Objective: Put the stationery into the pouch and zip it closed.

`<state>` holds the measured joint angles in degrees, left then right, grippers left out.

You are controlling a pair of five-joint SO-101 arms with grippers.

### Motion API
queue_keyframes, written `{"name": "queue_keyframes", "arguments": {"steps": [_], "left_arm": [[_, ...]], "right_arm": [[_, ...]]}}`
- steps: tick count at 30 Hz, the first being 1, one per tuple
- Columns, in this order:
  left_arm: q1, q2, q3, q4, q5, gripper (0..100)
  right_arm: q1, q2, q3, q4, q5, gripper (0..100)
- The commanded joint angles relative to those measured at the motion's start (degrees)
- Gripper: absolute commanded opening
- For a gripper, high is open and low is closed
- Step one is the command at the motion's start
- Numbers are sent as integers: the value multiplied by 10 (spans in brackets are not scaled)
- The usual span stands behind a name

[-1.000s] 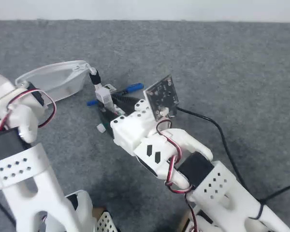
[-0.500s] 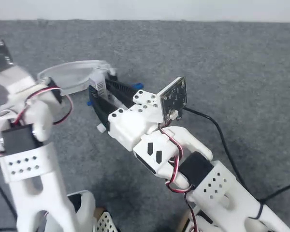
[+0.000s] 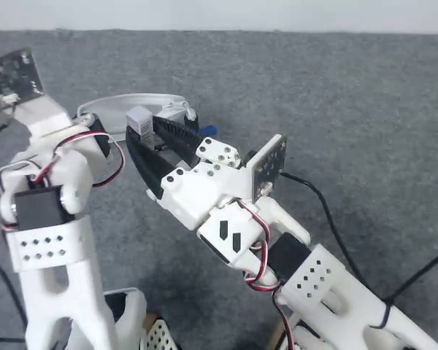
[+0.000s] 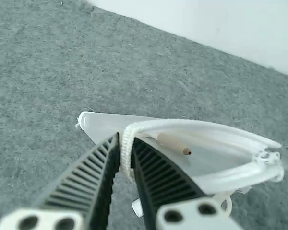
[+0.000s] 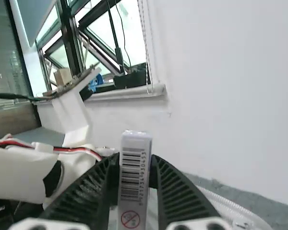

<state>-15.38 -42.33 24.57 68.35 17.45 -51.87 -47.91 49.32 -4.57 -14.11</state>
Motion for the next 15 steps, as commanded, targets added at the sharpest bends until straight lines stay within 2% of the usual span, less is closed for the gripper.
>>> {"name": "queue_keyframes", "arguments": {"steps": [1, 8, 15], "left_arm": [[4, -2, -22, 7, 4, 10], [3, -1, -19, 7, 4, 10], [2, -1, -19, 8, 4, 10]], "right_arm": [[19, 30, -11, -69, -1, 6], [51, 154, -11, -245, 0, 6], [51, 284, -63, -329, 48, 6]]}}
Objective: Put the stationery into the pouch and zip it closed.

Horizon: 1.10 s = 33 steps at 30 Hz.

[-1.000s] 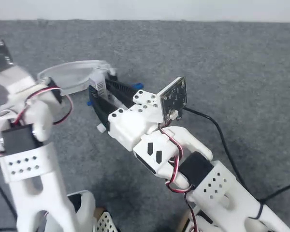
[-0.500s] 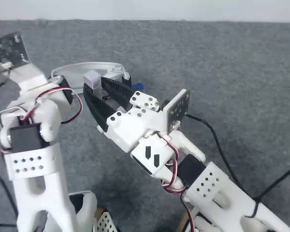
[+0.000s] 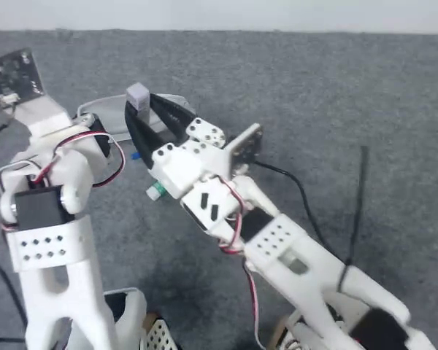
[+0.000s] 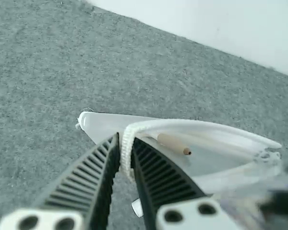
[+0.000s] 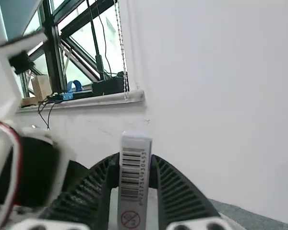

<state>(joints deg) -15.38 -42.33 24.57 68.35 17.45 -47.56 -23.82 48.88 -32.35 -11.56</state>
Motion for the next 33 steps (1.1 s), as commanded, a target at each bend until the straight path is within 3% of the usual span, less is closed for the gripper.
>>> {"name": "queue_keyframes", "arguments": {"steps": [1, 11, 18, 23, 29, 33], "left_arm": [[1, -1, -19, 8, 4, 10], [3, -1, -15, 8, 4, 10], [3, -4, -8, 4, 4, 11], [1, -4, -7, 4, 4, 11], [1, -2, -7, 4, 4, 11], [1, -1, -7, 5, 4, 11]], "right_arm": [[8, 60, -64, -60, 24, 6], [14, 145, -73, -174, 25, 6], [14, 182, -78, -178, 26, 6], [10, 223, -79, -178, 76, 7], [7, 229, -63, -178, 86, 161], [7, 228, -54, -178, 87, 139]]}}
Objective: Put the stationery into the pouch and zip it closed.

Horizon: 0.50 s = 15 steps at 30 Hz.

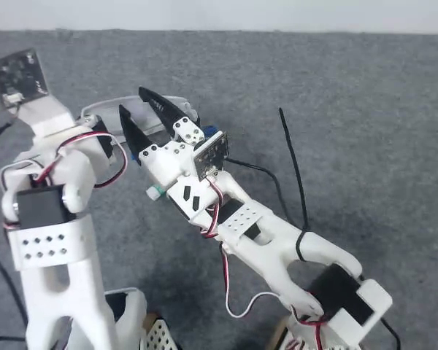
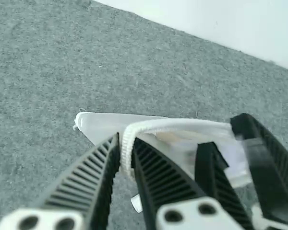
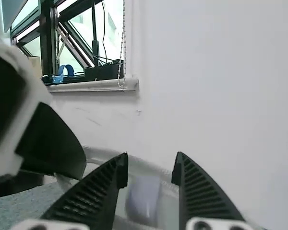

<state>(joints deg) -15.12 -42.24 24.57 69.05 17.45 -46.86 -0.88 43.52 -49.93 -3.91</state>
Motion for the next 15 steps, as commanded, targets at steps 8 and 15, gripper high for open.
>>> {"name": "queue_keyframes", "arguments": {"steps": [8, 15], "left_arm": [[-2, -2, -7, -2, 4, 11], [-2, -2, -7, -1, 4, 11]], "right_arm": [[3, -6, 12, -2, 11, 121], [3, -74, 55, 39, 7, 119]]}}
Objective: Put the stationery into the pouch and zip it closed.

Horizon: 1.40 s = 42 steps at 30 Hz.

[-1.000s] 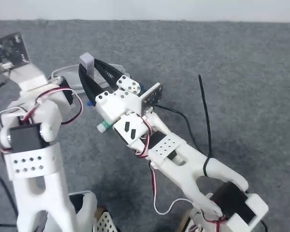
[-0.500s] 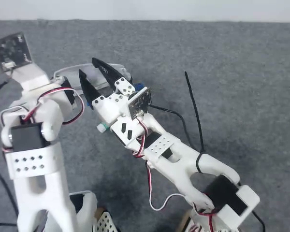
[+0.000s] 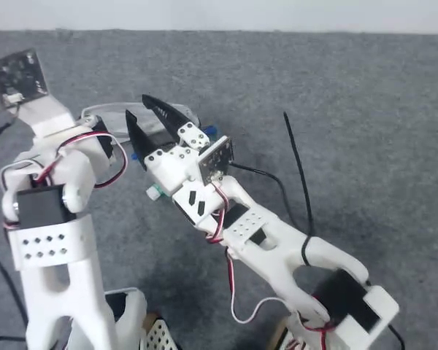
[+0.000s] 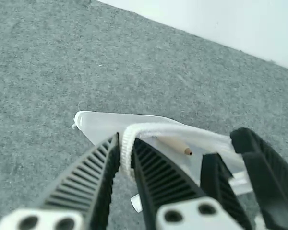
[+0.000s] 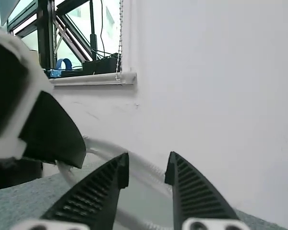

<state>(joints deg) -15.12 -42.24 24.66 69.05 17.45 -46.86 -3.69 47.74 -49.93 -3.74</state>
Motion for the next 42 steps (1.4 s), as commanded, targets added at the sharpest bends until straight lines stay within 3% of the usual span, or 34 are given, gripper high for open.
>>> {"name": "queue_keyframes", "arguments": {"steps": [1, 21, 29, 36, 42], "left_arm": [[-2, -2, -7, -1, 4, 11], [-4, -2, -7, -3, 3, 11], [-47, -4, -1, -15, 3, 11], [-75, -2, -1, -15, 3, 11], [-102, -4, -1, -13, 4, 11]], "right_arm": [[3, -53, 11, 65, 4, 119], [6, -237, 11, 420, 9, 122], [44, -285, 2, 505, 10, 122], [56, -288, -84, 702, 5, 123], [57, -288, -121, 799, 6, 124]]}}
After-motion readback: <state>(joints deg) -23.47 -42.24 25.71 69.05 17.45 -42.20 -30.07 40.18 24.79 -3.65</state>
